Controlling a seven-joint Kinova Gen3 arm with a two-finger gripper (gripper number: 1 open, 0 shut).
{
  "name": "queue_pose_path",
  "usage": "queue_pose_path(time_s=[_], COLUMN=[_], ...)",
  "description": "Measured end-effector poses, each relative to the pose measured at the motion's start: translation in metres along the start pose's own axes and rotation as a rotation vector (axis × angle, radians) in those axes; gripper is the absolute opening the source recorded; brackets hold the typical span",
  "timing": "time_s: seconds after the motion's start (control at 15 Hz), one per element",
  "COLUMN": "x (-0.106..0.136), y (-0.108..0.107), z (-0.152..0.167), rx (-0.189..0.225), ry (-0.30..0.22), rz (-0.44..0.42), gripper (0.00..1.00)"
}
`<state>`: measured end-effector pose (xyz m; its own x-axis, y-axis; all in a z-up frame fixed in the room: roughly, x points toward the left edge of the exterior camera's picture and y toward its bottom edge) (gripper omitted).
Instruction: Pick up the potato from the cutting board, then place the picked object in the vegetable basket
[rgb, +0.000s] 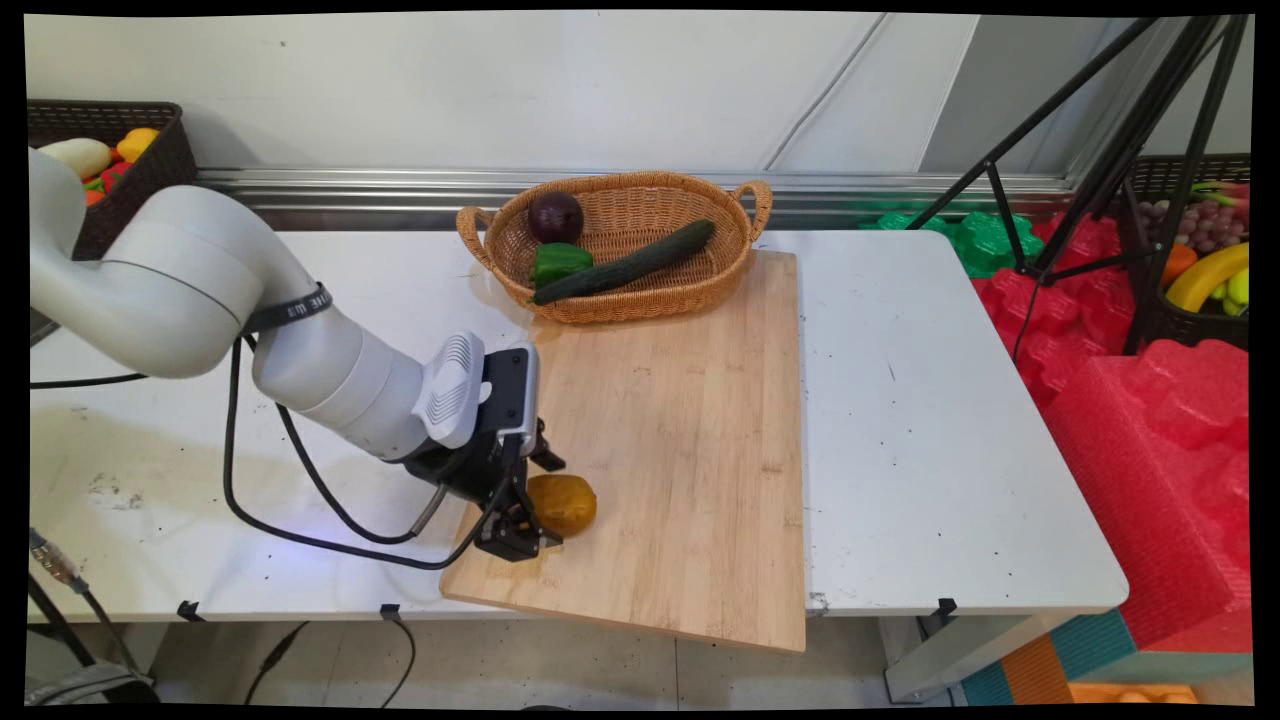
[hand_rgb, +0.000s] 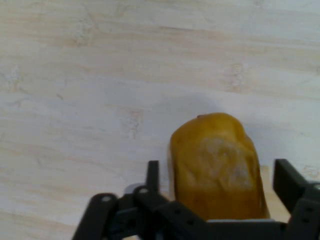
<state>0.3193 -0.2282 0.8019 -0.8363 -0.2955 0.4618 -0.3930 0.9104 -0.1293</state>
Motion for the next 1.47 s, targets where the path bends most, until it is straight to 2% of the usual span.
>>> queue_pose_path(time_s=[0.07,0.47,0.73,0.93,1.2,1.47], x=[-0.001,0.001,0.020,0.043,0.079,0.101], y=[0.000,0.002,0.001,-0.006,-0.036,-0.083], z=[0.001,-0.006,-0.038,-0.070,-0.112,-0.129], rx=[-0.001,0.010,0.045,0.100,0.220,0.327], ry=[0.000,0.013,0.076,0.142,0.222,0.230], rz=[0.000,0.017,0.024,0.027,0.002,-0.058], gripper=[0.00,0.00,0.00,0.00,0.00,0.00])
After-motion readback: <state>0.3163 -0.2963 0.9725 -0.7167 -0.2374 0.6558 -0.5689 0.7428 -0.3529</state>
